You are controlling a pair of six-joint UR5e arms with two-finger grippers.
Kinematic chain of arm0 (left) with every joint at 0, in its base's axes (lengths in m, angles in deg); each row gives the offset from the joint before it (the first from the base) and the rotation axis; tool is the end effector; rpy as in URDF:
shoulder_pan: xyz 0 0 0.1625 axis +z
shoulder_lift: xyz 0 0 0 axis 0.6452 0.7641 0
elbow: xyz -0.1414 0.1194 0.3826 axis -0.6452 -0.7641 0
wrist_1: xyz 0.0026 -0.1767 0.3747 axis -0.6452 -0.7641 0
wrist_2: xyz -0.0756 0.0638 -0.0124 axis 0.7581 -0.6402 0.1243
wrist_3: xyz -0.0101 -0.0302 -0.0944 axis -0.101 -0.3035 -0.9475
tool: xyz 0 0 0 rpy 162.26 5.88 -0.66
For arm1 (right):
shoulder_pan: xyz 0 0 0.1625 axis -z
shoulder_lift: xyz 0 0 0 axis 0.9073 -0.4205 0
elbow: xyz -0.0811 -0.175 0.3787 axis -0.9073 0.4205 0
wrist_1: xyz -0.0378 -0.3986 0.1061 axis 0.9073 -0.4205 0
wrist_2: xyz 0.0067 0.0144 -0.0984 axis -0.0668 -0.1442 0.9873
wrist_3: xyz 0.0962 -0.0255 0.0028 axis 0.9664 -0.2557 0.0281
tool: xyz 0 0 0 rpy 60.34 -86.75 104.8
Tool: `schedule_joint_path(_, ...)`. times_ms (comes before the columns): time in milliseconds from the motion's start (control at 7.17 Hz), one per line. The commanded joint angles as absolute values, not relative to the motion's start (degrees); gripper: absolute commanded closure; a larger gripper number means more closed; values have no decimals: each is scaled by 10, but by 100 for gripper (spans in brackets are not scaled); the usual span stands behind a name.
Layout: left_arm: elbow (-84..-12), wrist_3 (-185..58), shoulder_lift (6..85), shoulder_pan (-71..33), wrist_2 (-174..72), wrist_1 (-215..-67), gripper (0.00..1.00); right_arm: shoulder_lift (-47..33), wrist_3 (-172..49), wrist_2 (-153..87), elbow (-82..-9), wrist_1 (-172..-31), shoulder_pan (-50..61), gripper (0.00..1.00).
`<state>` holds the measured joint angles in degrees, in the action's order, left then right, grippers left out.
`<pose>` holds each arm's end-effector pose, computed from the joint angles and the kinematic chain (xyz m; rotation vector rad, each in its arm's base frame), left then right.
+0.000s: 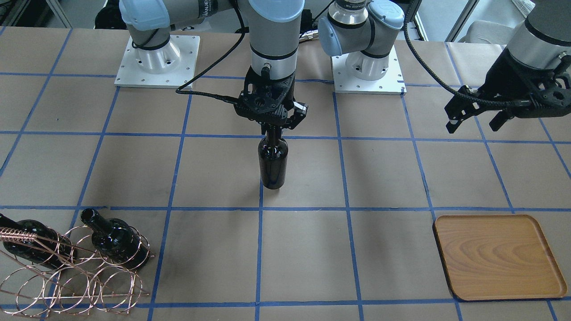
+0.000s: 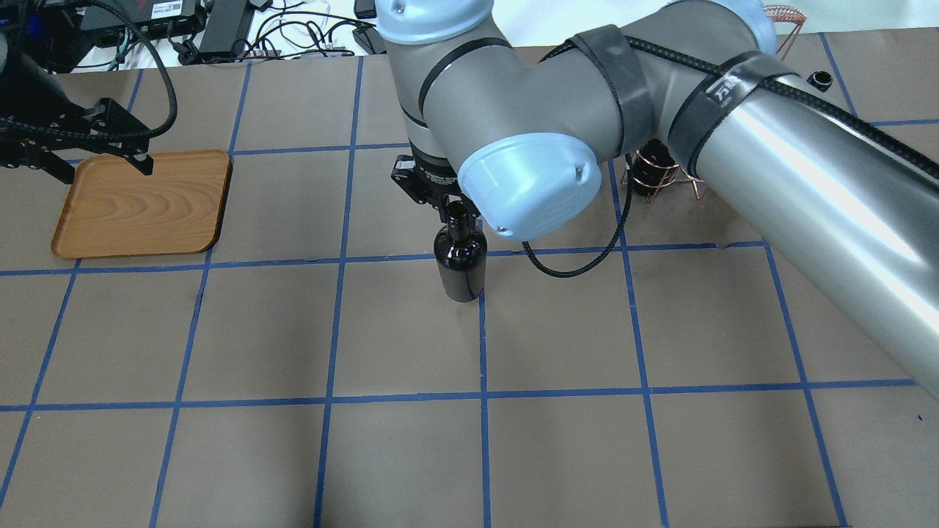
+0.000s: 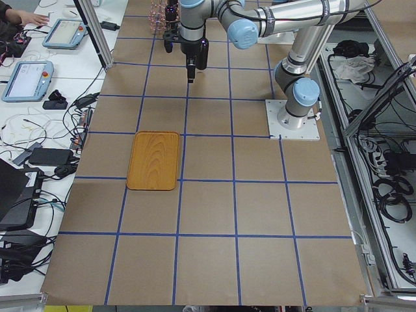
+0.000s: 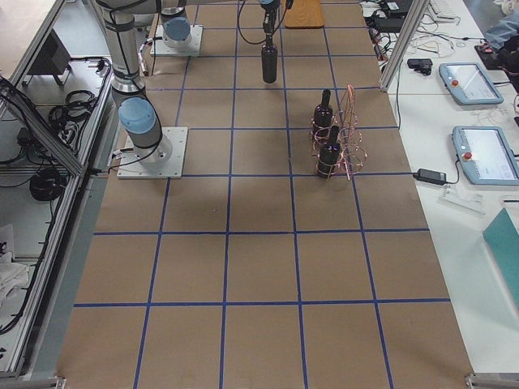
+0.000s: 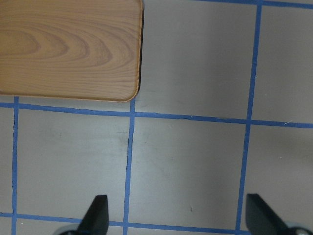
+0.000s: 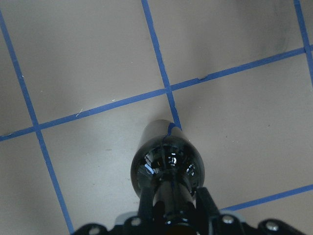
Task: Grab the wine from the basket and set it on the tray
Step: 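Open the right gripper and withdraw it back toward the rack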
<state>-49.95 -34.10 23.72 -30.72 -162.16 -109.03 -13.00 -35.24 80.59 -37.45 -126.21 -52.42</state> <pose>0.0314 -0.5012 0.4897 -0.1285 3.1236 -0.1204 0.3921 -0.4659 0.4203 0.4187 3.0972 -0.0702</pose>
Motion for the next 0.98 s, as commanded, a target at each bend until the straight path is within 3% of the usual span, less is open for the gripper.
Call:
schedule_joint_path(0, -499, -341, 238, -309, -1626, -1091, 0, -130, -353, 806, -375, -1239, -527, 96)
schedule_joint_path(419, -499, -341, 238, -310, -1624, -1091, 0, -128, -350, 804, -375, -1242, -527, 93)
schedule_joint_path(558, -500, -341, 239, -313, -1624, -1095, 0, -128, -353, 804, -375, -1244, -527, 86)
schedule_joint_path(698, -500, -341, 241, -314, -1624, -1097, 0, -127, -368, 805, -376, -1246, -527, 40)
schedule_joint_path(837, -500, -341, 242, -315, -1623, -1097, 0, -125, -371, 805, -376, -1257, -527, 13)
